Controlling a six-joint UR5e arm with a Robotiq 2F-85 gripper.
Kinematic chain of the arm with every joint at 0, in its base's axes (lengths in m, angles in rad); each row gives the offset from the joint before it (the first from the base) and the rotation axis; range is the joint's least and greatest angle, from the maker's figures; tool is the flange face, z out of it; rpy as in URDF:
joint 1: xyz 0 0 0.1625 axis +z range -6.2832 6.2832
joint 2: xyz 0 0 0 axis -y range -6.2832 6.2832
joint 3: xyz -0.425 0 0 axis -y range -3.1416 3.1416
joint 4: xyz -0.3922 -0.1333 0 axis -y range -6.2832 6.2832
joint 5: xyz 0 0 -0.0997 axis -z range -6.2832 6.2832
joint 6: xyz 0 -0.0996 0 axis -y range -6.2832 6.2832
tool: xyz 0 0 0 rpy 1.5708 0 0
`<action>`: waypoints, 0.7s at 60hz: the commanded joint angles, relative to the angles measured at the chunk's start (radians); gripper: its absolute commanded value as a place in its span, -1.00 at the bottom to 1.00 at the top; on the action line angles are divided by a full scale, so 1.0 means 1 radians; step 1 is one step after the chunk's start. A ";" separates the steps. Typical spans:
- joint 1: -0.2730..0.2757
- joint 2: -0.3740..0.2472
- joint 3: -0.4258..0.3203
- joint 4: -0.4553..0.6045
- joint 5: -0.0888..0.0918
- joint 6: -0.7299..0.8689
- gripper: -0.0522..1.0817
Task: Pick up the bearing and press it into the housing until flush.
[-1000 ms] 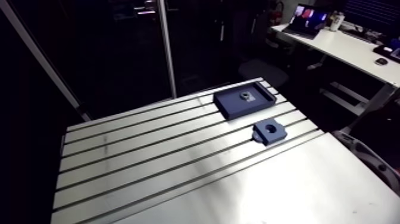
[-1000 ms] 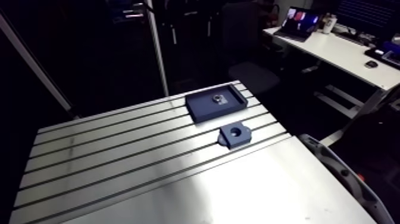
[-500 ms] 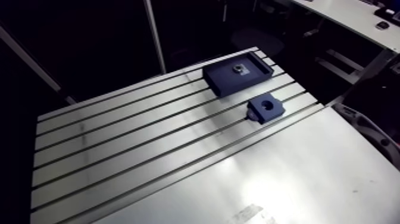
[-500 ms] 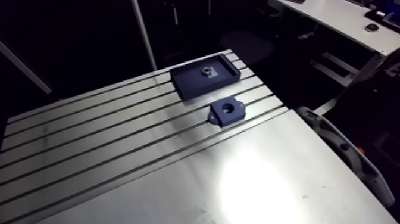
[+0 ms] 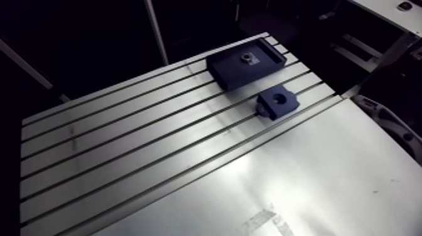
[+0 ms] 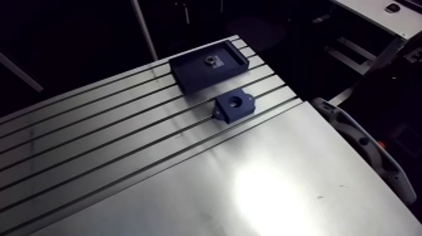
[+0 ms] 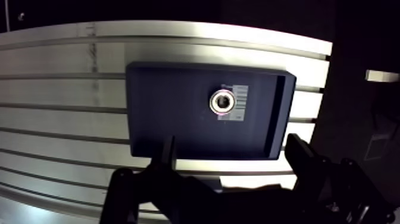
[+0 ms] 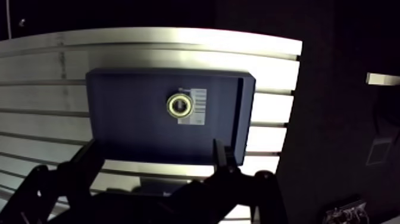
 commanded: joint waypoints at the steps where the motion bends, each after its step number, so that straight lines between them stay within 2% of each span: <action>1: -0.004 0.002 0.037 -0.048 0.000 0.006 -0.89; 7: -0.002 0.004 0.060 -0.095 -0.002 0.005 -0.89; 42: -0.025 0.045 0.078 -0.099 0.000 0.006 -0.89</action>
